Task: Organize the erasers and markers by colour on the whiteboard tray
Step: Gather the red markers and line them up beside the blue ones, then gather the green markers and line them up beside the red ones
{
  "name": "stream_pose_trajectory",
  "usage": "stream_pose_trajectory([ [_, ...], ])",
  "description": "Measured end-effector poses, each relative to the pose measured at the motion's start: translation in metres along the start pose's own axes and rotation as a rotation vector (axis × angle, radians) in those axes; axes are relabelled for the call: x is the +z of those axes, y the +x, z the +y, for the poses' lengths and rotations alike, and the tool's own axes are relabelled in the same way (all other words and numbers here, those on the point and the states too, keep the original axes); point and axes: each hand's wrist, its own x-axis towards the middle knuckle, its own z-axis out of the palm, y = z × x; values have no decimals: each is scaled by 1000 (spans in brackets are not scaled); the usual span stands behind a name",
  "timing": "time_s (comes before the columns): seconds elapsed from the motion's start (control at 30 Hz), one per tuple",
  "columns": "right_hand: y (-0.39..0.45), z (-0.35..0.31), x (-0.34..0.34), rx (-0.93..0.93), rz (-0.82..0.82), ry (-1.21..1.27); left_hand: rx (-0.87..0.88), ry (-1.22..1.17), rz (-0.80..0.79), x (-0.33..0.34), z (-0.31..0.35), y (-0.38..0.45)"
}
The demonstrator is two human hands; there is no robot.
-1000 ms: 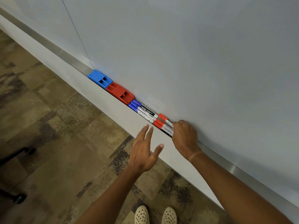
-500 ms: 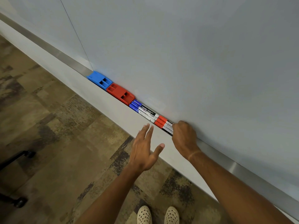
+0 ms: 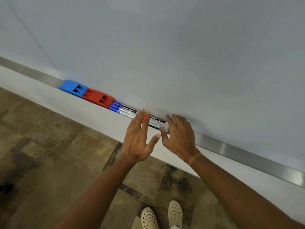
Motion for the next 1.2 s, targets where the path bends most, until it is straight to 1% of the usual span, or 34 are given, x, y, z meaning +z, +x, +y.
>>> stream_pose_trajectory([
  [0.2, -51, 34, -30, 144, 59, -16, 184, -84, -63, 14, 48, 7],
  [0.47, -118, 107, -80, 374, 128, -58, 414, -152, -184, 56, 147, 13],
  [0.73, -182, 184, -116, 554, 165, -117, 548, -177, -268, 100, 244, 6],
  [0.83, -208, 215, -127, 597, 205, -117, 573, -190, -290, 117, 282, -1],
  [0.97, -246, 263, -145, 638, 210, -98, 592, -178, -297, 144, 338, -12],
  [1.2, -301, 353, -166, 609, 237, -70, 478, -174, -341, 195, 418, -37],
])
